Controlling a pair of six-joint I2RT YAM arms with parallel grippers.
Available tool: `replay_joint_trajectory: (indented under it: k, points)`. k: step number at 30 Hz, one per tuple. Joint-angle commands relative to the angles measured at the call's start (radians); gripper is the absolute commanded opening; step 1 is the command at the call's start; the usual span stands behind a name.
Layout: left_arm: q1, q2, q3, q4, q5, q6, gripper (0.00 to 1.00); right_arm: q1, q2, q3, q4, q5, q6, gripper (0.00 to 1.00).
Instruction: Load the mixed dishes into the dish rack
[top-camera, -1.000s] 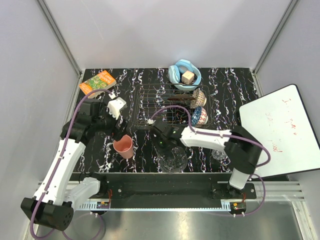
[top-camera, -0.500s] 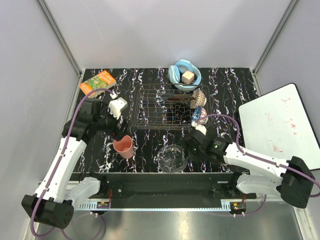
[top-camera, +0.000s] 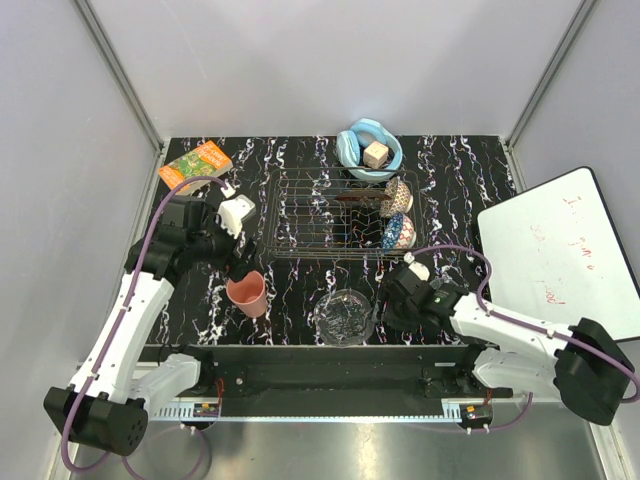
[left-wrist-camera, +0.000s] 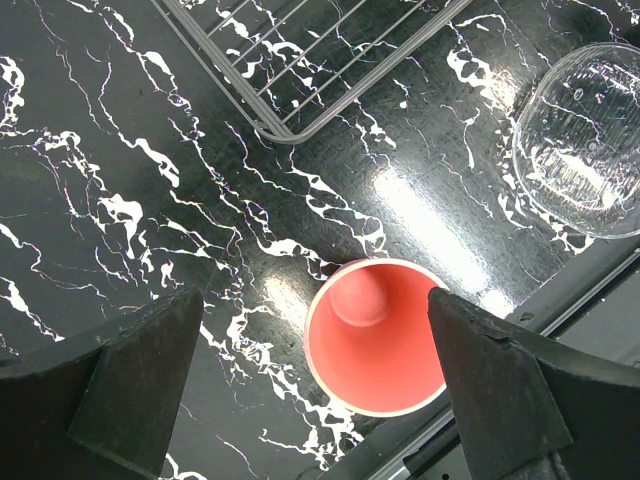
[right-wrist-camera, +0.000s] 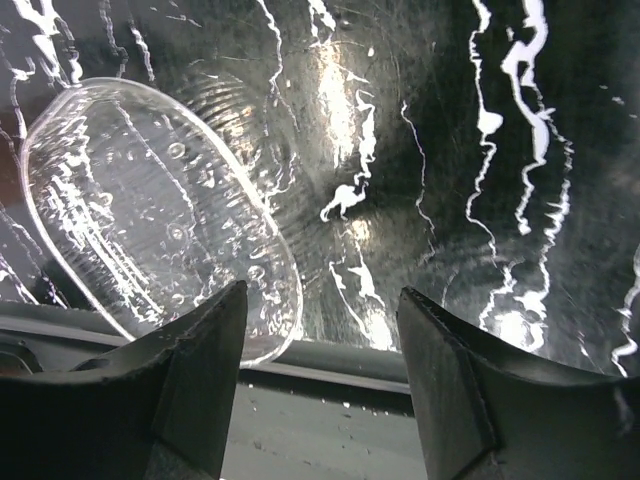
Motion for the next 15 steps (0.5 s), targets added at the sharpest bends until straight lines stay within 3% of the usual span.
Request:
replay_joint_trajectory:
  k: [1, 9, 15]
  points:
    - [-0.001, -0.005, 0.041, 0.024, 0.023, 0.003, 0.99, -0.021, 0.058, -0.018, 0.122, -0.049, 0.010, 0.68]
    - [-0.001, -0.005, 0.042, 0.024, 0.023, 0.001, 0.99, -0.024, 0.170, 0.003, 0.156, -0.090, -0.007, 0.56]
    - [-0.001, -0.013, 0.036, 0.023, 0.014, 0.004, 0.99, -0.024, 0.191, 0.003, 0.174, -0.099, -0.005, 0.41]
